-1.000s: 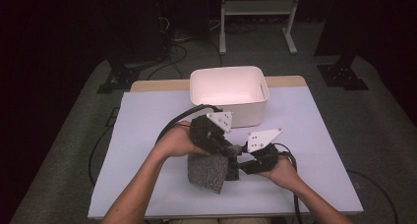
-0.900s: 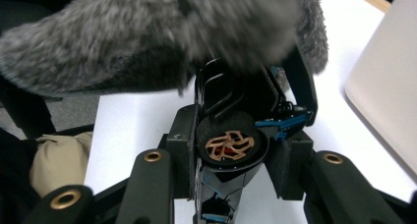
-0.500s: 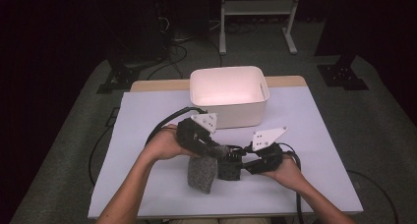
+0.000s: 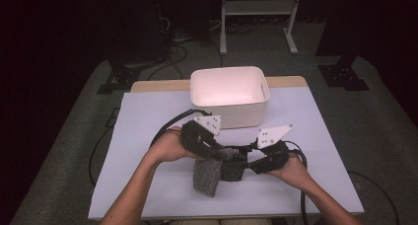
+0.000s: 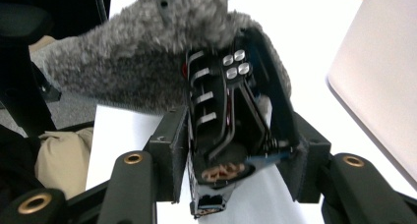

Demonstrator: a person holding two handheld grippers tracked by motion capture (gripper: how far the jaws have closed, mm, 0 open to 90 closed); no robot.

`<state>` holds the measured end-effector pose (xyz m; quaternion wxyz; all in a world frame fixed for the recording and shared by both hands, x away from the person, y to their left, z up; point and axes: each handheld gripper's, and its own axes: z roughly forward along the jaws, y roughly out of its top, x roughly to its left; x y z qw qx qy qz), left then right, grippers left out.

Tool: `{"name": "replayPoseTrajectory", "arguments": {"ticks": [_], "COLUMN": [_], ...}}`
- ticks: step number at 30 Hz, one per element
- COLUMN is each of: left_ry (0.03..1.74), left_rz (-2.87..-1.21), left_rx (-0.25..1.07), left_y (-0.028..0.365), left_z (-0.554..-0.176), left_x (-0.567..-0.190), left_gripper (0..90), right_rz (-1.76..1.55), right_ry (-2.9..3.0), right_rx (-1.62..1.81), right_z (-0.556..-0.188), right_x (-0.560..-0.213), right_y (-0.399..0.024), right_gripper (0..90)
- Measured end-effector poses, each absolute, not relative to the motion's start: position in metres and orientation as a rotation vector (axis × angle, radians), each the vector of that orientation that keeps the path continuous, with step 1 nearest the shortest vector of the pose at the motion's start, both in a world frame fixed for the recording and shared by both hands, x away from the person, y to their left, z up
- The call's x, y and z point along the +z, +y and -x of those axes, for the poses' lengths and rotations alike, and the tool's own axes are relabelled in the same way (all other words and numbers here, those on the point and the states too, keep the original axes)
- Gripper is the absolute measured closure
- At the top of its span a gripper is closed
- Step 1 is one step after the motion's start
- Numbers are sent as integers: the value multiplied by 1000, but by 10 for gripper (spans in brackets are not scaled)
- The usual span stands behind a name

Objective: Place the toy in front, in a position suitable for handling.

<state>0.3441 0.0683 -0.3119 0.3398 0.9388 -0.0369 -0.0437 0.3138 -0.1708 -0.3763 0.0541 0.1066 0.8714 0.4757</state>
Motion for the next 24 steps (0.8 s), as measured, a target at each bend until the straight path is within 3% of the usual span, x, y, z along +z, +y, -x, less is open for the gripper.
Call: {"name": "replayPoseTrajectory", "arguments": {"ticks": [7, 11, 24], "left_ry": [-113, -117, -132], "left_rz": [-2435, -2429, -2419], "left_rx": [-120, -129, -133], "left_y": [63, 61, 59], "left_z": [-343, -343, -344], "left_x": [-312, -313, -317], "left_gripper": [769, 765, 763], "right_rz": [-281, -236, -235], "right_ry": [2658, 2677, 2699], "right_rx": [1411, 1405, 1384], "right_z": [-314, -313, -310], "right_x": [-372, -370, -369], "right_y": [-169, -167, -175], "right_gripper": [474, 559, 569]}}
